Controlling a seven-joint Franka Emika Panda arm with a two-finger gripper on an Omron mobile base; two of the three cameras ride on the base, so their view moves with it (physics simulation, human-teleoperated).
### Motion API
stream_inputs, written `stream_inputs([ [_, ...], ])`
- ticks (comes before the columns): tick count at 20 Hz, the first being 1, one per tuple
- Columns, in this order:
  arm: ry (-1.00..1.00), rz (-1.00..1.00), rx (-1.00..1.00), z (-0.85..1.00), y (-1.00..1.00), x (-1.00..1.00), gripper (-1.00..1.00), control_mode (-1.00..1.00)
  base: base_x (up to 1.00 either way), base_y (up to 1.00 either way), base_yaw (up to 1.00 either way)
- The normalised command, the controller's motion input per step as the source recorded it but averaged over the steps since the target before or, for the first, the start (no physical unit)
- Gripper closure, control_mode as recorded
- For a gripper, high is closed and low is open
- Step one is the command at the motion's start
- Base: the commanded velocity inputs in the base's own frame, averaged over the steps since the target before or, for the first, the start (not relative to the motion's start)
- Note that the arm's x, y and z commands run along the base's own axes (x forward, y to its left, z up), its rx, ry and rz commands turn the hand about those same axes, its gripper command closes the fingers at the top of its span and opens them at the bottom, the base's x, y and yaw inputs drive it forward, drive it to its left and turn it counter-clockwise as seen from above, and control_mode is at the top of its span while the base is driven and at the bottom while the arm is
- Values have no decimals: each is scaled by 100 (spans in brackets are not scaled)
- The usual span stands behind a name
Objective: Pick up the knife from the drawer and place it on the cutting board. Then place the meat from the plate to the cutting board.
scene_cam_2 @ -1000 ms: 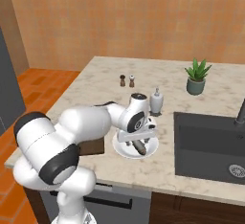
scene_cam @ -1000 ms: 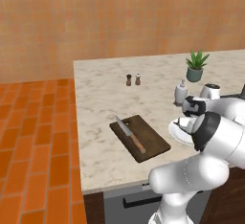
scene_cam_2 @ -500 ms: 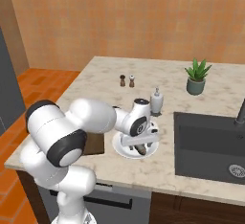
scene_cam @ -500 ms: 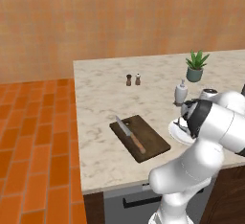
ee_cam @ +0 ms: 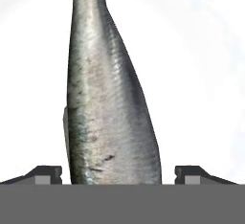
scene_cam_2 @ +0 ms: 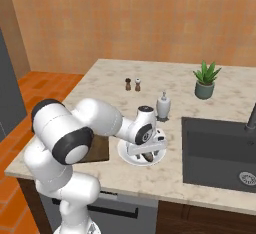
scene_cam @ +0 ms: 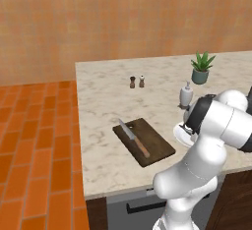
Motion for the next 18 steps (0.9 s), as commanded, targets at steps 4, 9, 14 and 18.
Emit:
stream_inputs([
  [4, 0, 0, 0, 0, 0, 0, 100, -100, 0, 0, 0],
  [9, -4, 0, -1, 10, 8, -1, 100, -100, 0, 0, 0],
  [14, -8, 0, -1, 70, 27, -9, 100, -100, 0, 0, 0],
  [18, -7, -3, -4, 100, 79, -10, 100, -100, 0, 0, 0],
])
